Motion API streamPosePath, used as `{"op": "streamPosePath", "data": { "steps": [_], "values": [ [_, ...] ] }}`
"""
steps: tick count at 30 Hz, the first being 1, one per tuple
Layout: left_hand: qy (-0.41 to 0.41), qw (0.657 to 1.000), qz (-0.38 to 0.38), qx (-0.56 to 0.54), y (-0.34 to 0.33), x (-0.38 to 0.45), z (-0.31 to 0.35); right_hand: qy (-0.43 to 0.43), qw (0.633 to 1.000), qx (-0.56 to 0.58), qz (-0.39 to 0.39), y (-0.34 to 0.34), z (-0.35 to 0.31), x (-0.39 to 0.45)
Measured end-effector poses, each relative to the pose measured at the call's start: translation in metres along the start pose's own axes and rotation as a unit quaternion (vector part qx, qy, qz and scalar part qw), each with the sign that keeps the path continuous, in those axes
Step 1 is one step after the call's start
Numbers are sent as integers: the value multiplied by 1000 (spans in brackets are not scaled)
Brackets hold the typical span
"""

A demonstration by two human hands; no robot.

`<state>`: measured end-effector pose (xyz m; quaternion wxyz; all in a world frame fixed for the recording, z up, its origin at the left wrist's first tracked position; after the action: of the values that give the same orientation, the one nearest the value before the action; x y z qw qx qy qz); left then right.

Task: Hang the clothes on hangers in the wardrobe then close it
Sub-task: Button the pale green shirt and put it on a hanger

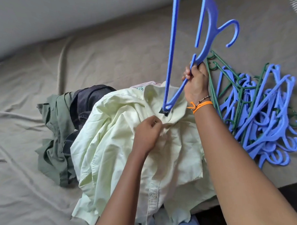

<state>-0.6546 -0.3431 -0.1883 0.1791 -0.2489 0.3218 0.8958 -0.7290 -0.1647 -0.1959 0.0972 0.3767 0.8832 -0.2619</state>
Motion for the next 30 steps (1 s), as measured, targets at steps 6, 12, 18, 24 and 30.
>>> {"op": "streamPosePath", "data": {
  "steps": [6,12,18,24,30],
  "values": [
    [77,982,172,-30,12,50,34,-22,1000,-15,-11,15,3,-1],
    [264,920,90,-276,21,90,27,-23,998,-30,-46,20,-3,-12],
    [224,899,57,-372,37,95,45,-35,999,13,-4,47,2,-23],
    [165,942,17,-292,46,81,63,-29,997,68,-4,42,-12,-34],
    [-57,917,-45,-393,68,29,82,35,994,91,-52,-9,-52,-49]
  ]
}}
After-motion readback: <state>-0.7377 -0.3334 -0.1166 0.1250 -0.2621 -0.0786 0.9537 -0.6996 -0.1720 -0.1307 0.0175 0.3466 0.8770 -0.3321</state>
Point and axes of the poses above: each hand's wrist, its own x-axis towards the middle knuckle, its own y-axis out of the back of the hand, z = x × y, the point moved 1 cm from there along x, towards the middle knuckle, and after that the axes turned 5 degrees about y, right-handed, at the moved point
